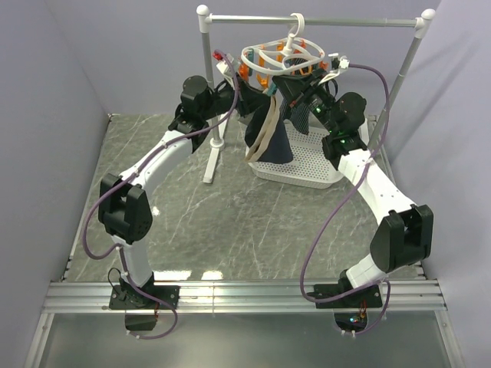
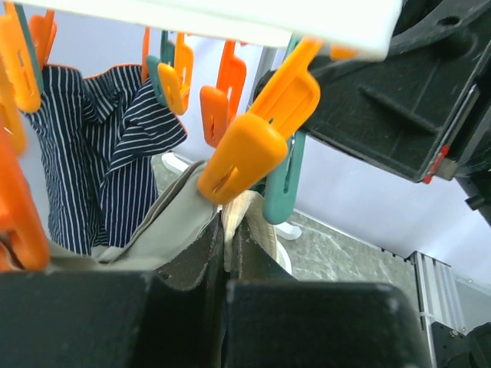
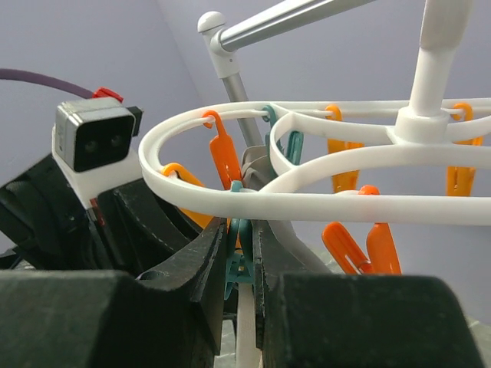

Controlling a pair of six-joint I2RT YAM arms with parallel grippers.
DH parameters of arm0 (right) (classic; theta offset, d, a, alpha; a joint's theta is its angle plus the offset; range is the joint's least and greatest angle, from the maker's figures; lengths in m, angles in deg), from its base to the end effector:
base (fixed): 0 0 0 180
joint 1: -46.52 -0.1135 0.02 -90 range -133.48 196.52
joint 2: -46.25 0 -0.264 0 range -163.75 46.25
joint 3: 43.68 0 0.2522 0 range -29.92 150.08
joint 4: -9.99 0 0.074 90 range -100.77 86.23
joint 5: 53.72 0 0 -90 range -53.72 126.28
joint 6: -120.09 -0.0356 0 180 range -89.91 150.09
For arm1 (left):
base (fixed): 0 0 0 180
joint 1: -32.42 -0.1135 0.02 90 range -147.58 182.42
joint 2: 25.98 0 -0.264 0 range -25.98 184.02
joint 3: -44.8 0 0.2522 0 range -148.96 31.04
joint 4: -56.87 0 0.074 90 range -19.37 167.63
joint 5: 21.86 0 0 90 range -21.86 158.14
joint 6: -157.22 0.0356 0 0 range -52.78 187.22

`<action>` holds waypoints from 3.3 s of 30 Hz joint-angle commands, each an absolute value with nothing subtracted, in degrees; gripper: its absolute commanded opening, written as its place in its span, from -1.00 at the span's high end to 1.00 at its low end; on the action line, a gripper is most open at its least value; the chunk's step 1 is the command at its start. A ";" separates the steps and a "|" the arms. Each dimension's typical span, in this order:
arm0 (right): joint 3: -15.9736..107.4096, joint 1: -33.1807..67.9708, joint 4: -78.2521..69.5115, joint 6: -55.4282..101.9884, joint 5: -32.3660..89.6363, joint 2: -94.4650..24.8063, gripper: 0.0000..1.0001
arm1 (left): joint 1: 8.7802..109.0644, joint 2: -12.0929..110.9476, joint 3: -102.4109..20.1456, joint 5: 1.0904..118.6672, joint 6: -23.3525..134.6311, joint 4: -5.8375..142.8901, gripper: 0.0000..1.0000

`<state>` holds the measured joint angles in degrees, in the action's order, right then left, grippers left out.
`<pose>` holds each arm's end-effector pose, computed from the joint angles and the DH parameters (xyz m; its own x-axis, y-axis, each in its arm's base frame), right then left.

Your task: Clip the underwear to the hanger

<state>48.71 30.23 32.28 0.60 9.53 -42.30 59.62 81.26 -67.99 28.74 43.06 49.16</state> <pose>0.3410 0.1163 0.4409 0.0537 0.4737 -0.8791 -0.7637 0.5866 0.2694 0.3882 -0.2249 0.4133 -0.1833 -0.2614 -0.9477 0.9071 0.3265 -0.2655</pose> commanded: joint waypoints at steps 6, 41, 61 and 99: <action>47.87 29.82 35.16 3.29 9.73 -39.44 1.00 | 59.05 76.77 -69.51 27.97 42.17 49.71 0.99; 48.48 29.65 38.06 3.55 4.90 -40.76 1.00 | 58.70 80.19 -74.25 22.26 39.89 54.19 0.99; 48.22 29.74 37.71 3.90 5.60 -40.94 1.00 | 56.68 78.79 -68.55 16.73 29.51 38.29 0.99; 49.01 30.26 41.31 -2.78 -1.16 -42.87 0.69 | 55.54 82.04 -67.14 11.36 13.61 16.14 0.99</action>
<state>48.30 30.56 40.19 -2.53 2.12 -42.13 55.21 82.88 -66.26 12.66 15.28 22.01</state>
